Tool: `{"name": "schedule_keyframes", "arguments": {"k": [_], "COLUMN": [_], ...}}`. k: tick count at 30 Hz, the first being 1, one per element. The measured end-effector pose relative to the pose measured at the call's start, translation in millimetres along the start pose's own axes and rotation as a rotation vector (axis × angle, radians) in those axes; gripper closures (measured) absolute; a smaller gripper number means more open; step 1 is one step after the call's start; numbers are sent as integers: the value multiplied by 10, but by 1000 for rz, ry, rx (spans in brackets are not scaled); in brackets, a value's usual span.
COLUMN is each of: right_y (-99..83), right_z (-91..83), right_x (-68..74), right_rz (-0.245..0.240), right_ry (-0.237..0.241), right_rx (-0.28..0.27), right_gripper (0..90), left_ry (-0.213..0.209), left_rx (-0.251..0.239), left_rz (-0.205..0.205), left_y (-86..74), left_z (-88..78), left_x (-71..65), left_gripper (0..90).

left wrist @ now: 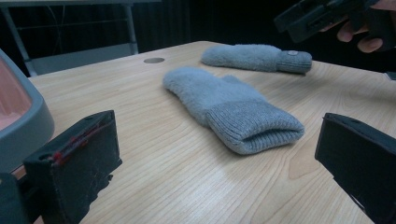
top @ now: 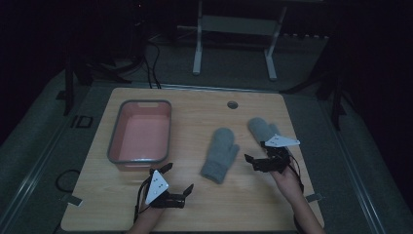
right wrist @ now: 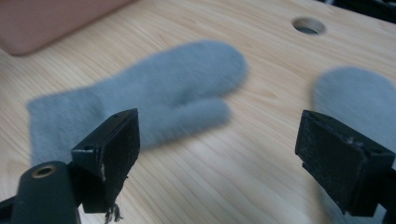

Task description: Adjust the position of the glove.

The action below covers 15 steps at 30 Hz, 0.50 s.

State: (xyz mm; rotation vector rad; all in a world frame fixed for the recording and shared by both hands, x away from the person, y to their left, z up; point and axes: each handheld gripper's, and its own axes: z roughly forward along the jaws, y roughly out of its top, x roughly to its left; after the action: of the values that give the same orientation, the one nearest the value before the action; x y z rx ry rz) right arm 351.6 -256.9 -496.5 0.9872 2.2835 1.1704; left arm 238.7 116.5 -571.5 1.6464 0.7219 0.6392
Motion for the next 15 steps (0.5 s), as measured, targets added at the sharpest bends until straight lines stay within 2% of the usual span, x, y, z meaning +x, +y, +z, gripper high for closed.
{"name": "schedule_keyframes", "arguments": {"k": [5,7,10,12,15], "right_y": [101,140,177,187,231], "right_z": [165,257,378,422,600], "right_x": [102,164,224,244,275], "right_rz": [-4,-37,-65,-73,-89], "right_ry": [83,66,142,143,191], "right_rx": [-5,10,20,30,53], "right_gripper": [137,136,137,145,198], "left_ry": [-1,-2,-4,-5,-8], "left_rx": [2,2,2,1,-1], "left_rz": [0,0,0,0,3], "left_y": [0,0,1,1,1], "left_z": [0,0,2,1,2], "left_x": [3,3,2,2,-3], "left_gripper": [2,2,2,2,2]}}
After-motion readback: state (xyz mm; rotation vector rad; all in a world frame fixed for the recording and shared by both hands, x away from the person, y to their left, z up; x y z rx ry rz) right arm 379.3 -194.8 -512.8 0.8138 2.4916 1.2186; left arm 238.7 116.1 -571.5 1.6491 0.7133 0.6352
